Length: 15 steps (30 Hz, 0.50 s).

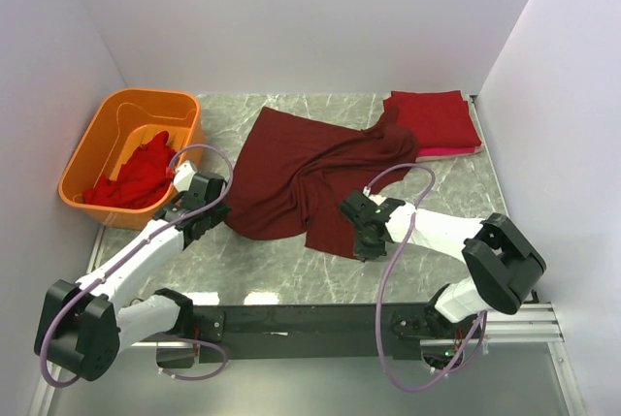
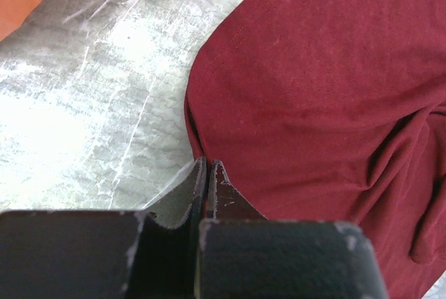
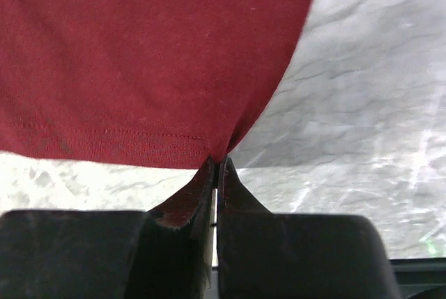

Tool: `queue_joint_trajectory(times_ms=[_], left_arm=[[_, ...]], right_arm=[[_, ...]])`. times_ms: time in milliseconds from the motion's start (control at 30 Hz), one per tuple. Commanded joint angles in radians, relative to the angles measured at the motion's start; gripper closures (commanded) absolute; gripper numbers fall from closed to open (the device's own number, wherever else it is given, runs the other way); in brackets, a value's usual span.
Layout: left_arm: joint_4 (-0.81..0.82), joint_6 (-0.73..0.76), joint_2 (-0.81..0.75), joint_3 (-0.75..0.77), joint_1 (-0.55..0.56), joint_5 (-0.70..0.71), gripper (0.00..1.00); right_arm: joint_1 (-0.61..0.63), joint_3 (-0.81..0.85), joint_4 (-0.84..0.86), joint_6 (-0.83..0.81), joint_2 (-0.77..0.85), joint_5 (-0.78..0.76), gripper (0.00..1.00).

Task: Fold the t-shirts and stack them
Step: Flatten the tshirt out

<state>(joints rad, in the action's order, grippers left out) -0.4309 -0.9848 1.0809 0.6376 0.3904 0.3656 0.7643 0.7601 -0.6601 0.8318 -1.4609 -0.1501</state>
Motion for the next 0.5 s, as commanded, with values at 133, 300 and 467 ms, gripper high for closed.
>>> queue_joint_trajectory(times_ms=[133, 300, 467], left_arm=[[0.076, 0.026, -0.045, 0.030, 0.004, 0.021, 0.99], [0.126, 0.084, 0.000, 0.190, 0.004, 0.059, 0.99], [0.158, 0.147, 0.100, 0.387, 0.002, 0.131, 0.99]], right_arm=[[-0.019, 0.128, -0.110, -0.009, 0.071, -0.285, 1.00], [-0.198, 0.258, 0.029, -0.153, 0.181, -0.303, 1.00], [-0.376, 0.456, 0.155, -0.278, 0.199, -0.282, 1.00]])
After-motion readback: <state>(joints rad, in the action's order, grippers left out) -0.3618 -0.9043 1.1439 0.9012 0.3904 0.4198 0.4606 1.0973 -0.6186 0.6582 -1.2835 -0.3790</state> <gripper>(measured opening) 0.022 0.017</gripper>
